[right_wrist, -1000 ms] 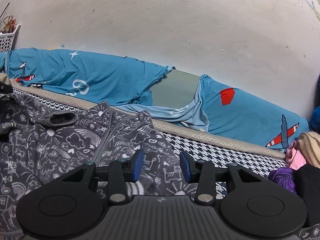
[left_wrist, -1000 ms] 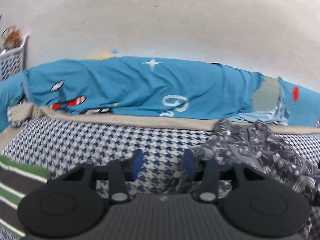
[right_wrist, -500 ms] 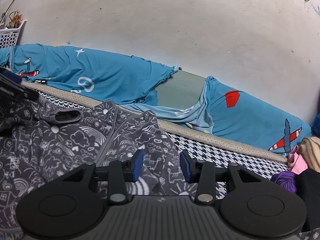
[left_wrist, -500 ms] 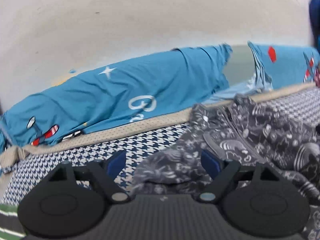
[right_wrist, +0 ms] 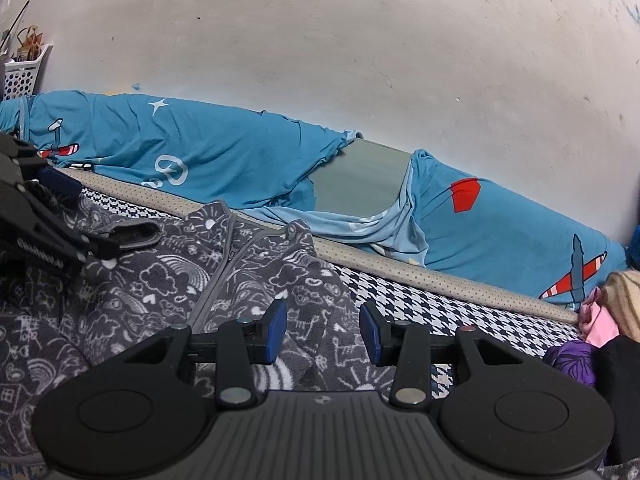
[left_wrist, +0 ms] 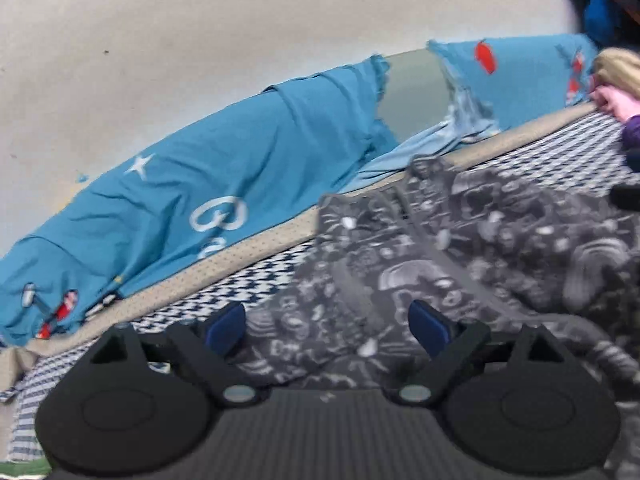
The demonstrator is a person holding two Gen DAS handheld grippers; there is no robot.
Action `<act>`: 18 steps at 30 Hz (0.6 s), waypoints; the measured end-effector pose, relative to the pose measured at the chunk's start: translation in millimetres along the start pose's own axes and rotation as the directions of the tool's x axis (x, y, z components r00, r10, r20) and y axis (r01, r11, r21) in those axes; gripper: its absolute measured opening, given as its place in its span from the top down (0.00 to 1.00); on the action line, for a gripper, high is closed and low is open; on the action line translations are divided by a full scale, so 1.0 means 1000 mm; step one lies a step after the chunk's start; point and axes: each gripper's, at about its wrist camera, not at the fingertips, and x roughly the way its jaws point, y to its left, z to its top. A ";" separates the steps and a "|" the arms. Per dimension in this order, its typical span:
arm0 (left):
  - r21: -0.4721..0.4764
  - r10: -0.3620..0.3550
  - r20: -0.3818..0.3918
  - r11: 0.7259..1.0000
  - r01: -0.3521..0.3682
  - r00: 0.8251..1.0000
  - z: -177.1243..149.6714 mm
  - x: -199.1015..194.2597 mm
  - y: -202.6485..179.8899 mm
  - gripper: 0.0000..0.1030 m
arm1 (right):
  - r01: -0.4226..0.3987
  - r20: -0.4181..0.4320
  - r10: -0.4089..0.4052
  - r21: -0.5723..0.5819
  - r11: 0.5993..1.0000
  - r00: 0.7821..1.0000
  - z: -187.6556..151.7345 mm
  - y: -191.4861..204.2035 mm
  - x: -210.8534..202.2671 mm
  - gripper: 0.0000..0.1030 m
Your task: Fold clothes
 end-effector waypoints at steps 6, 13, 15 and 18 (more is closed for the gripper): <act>-0.063 0.033 -0.044 0.997 -0.036 0.999 -0.001 0.016 0.005 0.34 | -0.001 -0.003 0.001 0.001 1.000 1.000 0.000 0.000 0.001 0.62; -0.152 -0.043 -0.032 0.988 0.038 0.999 -0.005 0.016 0.017 0.85 | 0.000 -0.003 0.000 -0.001 1.000 1.000 -0.001 0.000 0.003 0.62; -0.178 -0.028 -0.009 0.984 0.026 1.000 -0.006 0.011 0.021 0.89 | 0.000 -0.003 0.000 0.001 1.000 1.000 -0.001 0.000 0.003 0.62; -0.221 0.030 0.023 0.975 -0.024 0.999 -0.007 0.001 0.033 0.89 | 0.000 -0.004 0.000 0.003 1.000 1.000 -0.001 -0.001 0.003 0.62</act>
